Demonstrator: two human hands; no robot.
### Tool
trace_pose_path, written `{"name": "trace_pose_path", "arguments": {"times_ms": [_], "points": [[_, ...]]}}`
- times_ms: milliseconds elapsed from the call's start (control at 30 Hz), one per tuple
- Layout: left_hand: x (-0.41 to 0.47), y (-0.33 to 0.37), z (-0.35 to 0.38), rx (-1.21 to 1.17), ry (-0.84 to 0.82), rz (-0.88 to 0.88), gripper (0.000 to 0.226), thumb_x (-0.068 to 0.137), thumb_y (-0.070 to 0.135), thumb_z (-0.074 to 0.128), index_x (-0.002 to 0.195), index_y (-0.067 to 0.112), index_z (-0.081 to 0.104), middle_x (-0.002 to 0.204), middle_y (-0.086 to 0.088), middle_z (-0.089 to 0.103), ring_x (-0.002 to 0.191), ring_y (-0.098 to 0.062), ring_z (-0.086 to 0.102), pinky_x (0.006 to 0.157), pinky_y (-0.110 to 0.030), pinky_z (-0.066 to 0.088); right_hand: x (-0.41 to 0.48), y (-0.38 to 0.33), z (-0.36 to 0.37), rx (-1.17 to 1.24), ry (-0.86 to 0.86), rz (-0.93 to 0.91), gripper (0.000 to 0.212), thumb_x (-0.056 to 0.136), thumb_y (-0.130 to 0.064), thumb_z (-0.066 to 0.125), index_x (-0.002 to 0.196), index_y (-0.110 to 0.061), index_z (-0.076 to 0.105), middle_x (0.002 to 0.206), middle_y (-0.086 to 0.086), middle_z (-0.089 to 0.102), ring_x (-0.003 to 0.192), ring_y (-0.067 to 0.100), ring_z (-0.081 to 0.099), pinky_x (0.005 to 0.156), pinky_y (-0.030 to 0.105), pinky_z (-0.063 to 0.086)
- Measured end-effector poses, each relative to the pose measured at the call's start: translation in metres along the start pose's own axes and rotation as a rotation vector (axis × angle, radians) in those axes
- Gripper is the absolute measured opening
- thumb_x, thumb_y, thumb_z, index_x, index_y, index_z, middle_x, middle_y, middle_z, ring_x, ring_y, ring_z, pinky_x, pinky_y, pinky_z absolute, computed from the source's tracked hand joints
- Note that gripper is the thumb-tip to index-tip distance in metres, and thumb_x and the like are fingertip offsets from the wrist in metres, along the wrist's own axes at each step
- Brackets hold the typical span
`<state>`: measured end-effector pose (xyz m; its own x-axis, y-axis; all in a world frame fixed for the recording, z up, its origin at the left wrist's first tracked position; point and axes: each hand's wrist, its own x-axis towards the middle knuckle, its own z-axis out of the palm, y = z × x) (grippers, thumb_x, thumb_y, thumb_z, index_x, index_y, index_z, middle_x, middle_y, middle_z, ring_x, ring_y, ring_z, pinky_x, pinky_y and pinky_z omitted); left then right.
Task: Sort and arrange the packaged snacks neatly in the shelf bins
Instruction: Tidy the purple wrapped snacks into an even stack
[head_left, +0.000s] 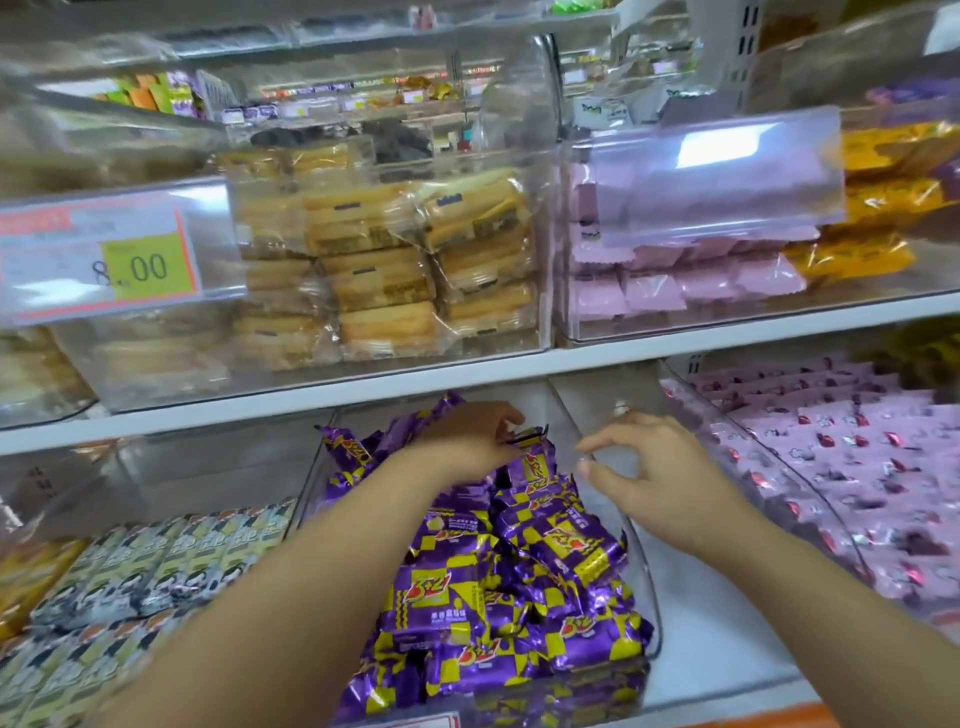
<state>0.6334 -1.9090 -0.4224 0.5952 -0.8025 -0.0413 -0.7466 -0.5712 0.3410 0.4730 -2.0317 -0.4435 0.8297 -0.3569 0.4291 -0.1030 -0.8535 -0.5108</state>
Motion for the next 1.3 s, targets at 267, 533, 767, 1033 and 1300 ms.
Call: {"name": "trace_pose_path", "arguments": {"times_ms": [267, 533, 767, 1033, 1300], "points": [[0.018, 0.000, 0.011, 0.105, -0.079, 0.011, 0.050, 0.089, 0.035, 0.061, 0.135, 0.019, 0.047, 0.135, -0.002, 0.051, 0.120, -0.019, 0.049, 0.094, -0.026, 0.041, 0.007, 0.006, 0.003, 0.025, -0.021, -0.027, 0.021, 0.084, -0.025, 0.067, 0.104, -0.021, 0.071, 0.105, -0.003, 0.063, 0.104, 0.014, 0.055, 0.086, 0.021, 0.035], [-0.043, -0.025, -0.025, -0.152, 0.203, -0.018, 0.044, 0.091, 0.026, 0.056, 0.134, 0.035, 0.048, 0.116, 0.013, 0.051, 0.103, -0.007, 0.050, 0.078, -0.014, 0.033, 0.006, 0.000, 0.006, 0.022, -0.020, -0.030, 0.017, 0.082, -0.019, 0.069, 0.099, -0.019, 0.072, 0.101, 0.002, 0.063, 0.098, 0.016, 0.056, 0.080, 0.018, 0.033], [-0.089, -0.052, -0.040, 0.082, 0.053, -0.037, 0.042, 0.074, 0.040, 0.040, 0.106, 0.032, 0.066, 0.118, 0.009, 0.065, 0.106, -0.012, 0.057, 0.091, -0.020, 0.042, 0.002, -0.006, 0.008, 0.039, 0.013, -0.032, 0.015, 0.077, -0.007, 0.074, 0.091, -0.013, 0.074, 0.087, 0.001, 0.060, 0.085, 0.014, 0.053, 0.073, 0.011, 0.029], [-0.061, -0.020, -0.043, 0.279, 0.124, 0.107, 0.030, 0.091, 0.027, 0.053, 0.120, 0.031, 0.060, 0.124, 0.006, 0.059, 0.113, -0.017, 0.053, 0.088, -0.023, 0.041, 0.002, -0.003, 0.007, 0.100, -0.007, 0.025, 0.014, 0.082, -0.015, 0.070, 0.095, -0.021, 0.072, 0.091, -0.006, 0.059, 0.090, 0.010, 0.053, 0.073, 0.013, 0.029], [0.024, 0.009, -0.003, 0.282, -0.010, 0.143, 0.030, 0.096, 0.030, 0.051, 0.125, 0.023, 0.057, 0.129, 0.000, 0.058, 0.119, -0.019, 0.052, 0.092, -0.028, 0.039, 0.007, 0.008, 0.005, 0.186, -0.010, 0.049, 0.013, 0.083, -0.019, 0.068, 0.096, -0.020, 0.072, 0.094, -0.009, 0.066, 0.091, 0.007, 0.058, 0.082, 0.013, 0.040]]}}
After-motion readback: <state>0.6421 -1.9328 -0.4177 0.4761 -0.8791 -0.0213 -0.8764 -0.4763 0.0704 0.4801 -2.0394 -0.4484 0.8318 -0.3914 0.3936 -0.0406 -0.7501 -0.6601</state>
